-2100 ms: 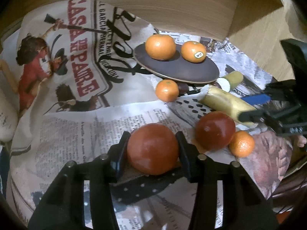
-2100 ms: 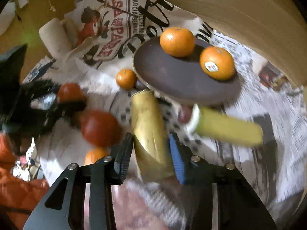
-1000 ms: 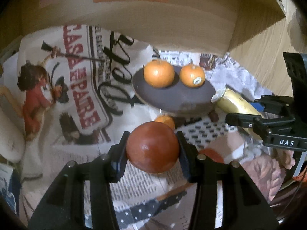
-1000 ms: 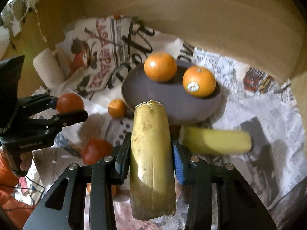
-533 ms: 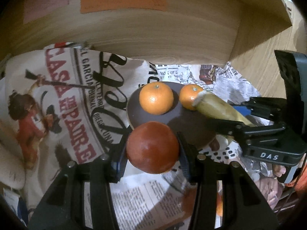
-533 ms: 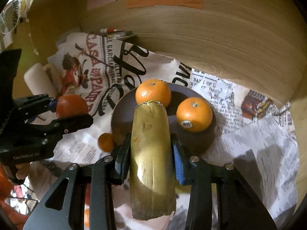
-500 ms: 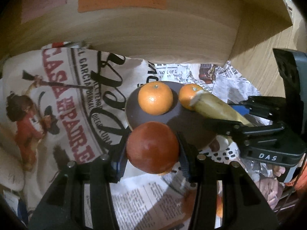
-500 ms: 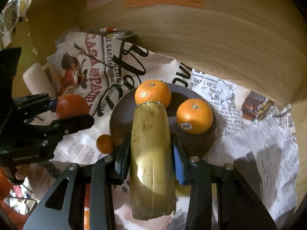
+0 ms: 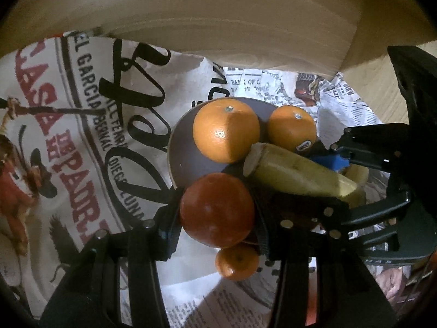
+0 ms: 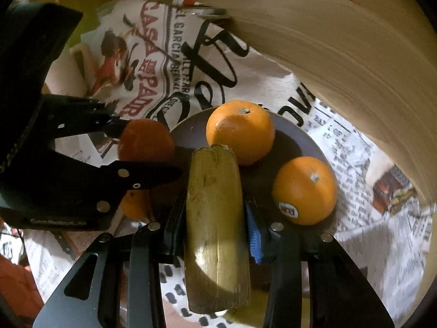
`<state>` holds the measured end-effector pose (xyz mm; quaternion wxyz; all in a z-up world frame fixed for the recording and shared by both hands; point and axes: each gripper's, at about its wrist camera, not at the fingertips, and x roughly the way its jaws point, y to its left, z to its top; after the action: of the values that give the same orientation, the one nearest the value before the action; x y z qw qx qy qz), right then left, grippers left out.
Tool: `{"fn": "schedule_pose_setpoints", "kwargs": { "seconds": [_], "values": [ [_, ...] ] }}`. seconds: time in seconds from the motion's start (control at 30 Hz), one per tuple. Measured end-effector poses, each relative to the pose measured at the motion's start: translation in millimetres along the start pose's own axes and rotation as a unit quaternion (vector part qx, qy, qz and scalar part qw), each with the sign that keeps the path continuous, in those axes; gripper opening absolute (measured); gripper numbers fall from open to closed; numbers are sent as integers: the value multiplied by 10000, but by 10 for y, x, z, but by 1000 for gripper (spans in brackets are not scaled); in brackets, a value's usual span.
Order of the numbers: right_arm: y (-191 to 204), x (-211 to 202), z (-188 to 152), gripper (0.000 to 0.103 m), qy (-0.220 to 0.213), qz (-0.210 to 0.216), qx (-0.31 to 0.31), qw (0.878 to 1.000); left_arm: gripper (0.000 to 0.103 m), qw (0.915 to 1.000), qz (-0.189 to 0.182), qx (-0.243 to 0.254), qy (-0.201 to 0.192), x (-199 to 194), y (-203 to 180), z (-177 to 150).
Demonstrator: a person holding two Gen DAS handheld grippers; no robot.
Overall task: Organize fruits
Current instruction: 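Carry the tomato with the left tool while the right tool carries the banana onto the plate, then release the banana and grasp the green-yellow banana with the right tool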
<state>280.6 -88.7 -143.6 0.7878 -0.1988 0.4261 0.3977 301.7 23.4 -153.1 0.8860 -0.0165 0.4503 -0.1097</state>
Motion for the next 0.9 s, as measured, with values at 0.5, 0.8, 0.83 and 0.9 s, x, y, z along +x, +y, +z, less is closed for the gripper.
{"fn": "schedule_pose_setpoints", "kwargs": {
  "seconds": [0.5, 0.8, 0.83, 0.9],
  "values": [
    [-67, -109, 12, 36, -302, -232, 110, 9992, 53, 9998, -183, -44, 7, 48, -42, 50],
    [-191, -584, -176, 52, -723, -508, 767, 9931, 59, 9988, -103, -52, -478, -398, -76, -28],
    [-204, -632, -205, 57, -792, -548, 850, 9917, 63, 9986, -87, -55, -528, -436, -76, -49],
    [-240, -743, -300, 62, -897, -670, 1072, 9879, 66, 9981, -28, -53, -620, -513, -75, -112]
  ]
}}
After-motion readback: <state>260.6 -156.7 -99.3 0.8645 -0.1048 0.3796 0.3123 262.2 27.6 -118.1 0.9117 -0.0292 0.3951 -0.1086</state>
